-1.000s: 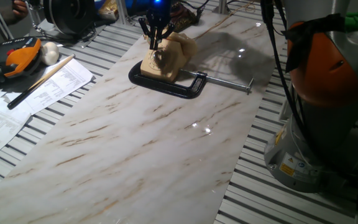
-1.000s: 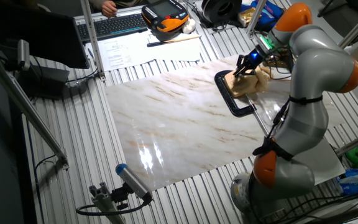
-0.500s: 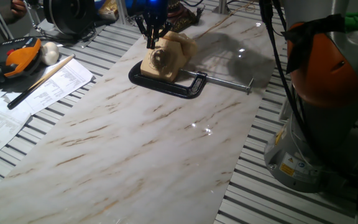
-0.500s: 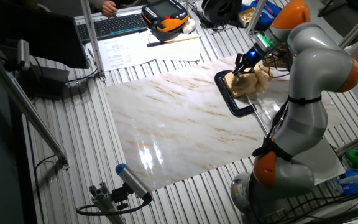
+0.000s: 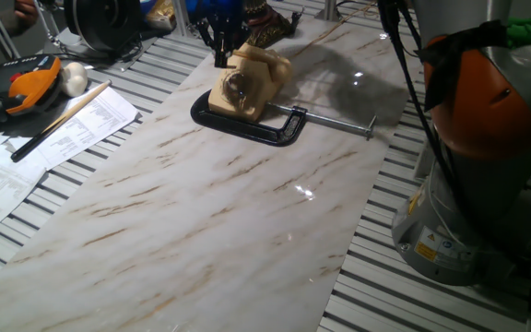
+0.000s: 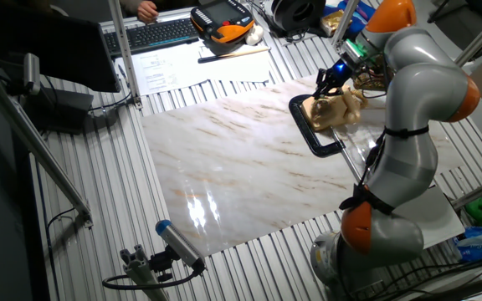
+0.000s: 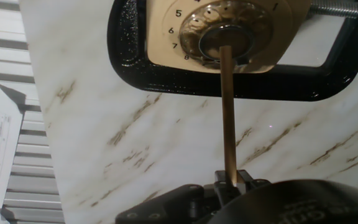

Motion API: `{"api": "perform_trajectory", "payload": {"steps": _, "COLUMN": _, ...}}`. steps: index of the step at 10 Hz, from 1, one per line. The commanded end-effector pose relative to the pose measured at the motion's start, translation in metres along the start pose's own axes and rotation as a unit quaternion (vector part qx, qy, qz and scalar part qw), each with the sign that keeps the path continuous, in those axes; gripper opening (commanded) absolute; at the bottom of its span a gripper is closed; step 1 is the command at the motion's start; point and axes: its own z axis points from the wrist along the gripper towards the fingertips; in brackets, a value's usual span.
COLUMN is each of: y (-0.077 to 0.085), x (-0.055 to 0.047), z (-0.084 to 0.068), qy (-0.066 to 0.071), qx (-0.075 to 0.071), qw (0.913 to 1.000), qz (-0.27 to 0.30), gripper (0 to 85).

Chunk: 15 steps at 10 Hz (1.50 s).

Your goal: Dial a number on an old rotary phone

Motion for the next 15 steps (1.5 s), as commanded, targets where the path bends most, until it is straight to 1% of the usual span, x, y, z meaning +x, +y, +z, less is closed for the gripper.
{"api": "perform_trajectory", "payload": {"steps": 1, "y": -0.001, "x": -0.002, "z": 0.000, "qy": 0.003, "qx": 0.002, "qw": 1.0000, "qz": -0.001, "gripper": 0.0}}
{"api": "perform_trajectory", "payload": {"steps": 3, "y": -0.004, "x": -0.010, "z": 0.001, "qy": 0.019, "qx": 0.002, "qw": 0.9998, "qz": 0.001, "gripper": 0.0}}
{"api": "perform_trajectory", "payload": {"steps": 4, "y": -0.004, "x": -0.010, "z": 0.001, "qy": 0.020, "qx": 0.002, "qw": 0.9998, "qz": 0.002, "gripper": 0.0}}
{"api": "perform_trajectory", "payload": {"steps": 5, "y": -0.003, "x": -0.012, "z": 0.001, "qy": 0.025, "qx": 0.001, "qw": 0.9997, "qz": 0.005, "gripper": 0.0}}
{"api": "perform_trajectory", "payload": {"steps": 10, "y": 0.000, "x": -0.018, "z": -0.001, "qy": 0.032, "qx": 0.001, "qw": 0.9995, "qz": 0.005, "gripper": 0.0}}
{"api": "perform_trajectory", "payload": {"steps": 12, "y": 0.001, "x": -0.020, "z": -0.001, "qy": 0.036, "qx": 0.002, "qw": 0.9993, "qz": 0.005, "gripper": 0.0}}
{"api": "perform_trajectory", "payload": {"steps": 14, "y": 0.001, "x": -0.023, "z": 0.001, "qy": 0.041, "qx": 0.000, "qw": 0.9992, "qz": 0.007, "gripper": 0.0}}
{"api": "perform_trajectory", "payload": {"steps": 15, "y": 0.000, "x": -0.025, "z": 0.002, "qy": 0.045, "qx": -0.001, "qw": 0.9990, "qz": 0.006, "gripper": 0.0}}
